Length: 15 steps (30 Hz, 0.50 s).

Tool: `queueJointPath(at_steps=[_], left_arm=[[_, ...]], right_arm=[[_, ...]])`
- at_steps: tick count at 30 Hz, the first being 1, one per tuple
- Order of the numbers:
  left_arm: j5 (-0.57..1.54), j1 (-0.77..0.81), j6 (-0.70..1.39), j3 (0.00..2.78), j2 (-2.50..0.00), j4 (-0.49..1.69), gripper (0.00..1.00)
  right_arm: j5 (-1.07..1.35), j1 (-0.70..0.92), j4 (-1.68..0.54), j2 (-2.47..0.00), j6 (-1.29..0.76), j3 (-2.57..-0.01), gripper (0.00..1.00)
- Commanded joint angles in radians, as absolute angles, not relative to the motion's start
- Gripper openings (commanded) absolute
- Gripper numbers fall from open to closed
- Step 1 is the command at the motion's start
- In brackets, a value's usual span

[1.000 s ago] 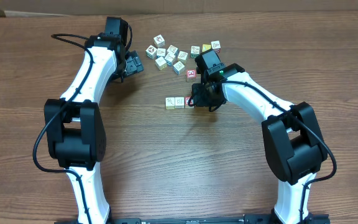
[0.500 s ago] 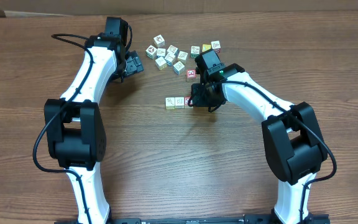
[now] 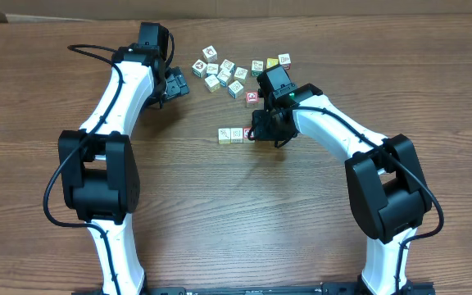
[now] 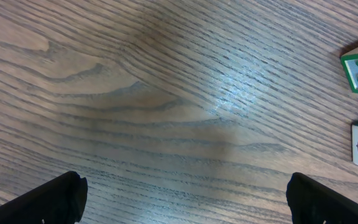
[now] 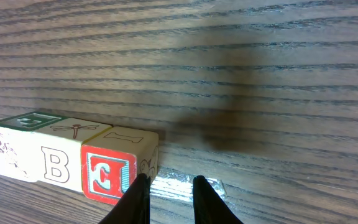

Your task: Form a horizontal line

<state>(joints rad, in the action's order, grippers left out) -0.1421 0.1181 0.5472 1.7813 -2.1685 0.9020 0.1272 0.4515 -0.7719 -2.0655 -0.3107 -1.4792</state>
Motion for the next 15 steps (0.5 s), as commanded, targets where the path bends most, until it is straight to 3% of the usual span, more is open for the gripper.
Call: queueJointPath(at_steps=[1,15], left_arm=[[-0.138,0.128,0.538,1.801,-2.171,0.904,1.0],[-0.137,0.128,0.538,1.801,-2.171,0.904,1.0]], right_arm=[[0.137,0.451,-0.77,-2.041,-0.315,-1.492,0.2],[0.133,0.45,-0.768,-2.041,-0.315,-1.492,0.24]])
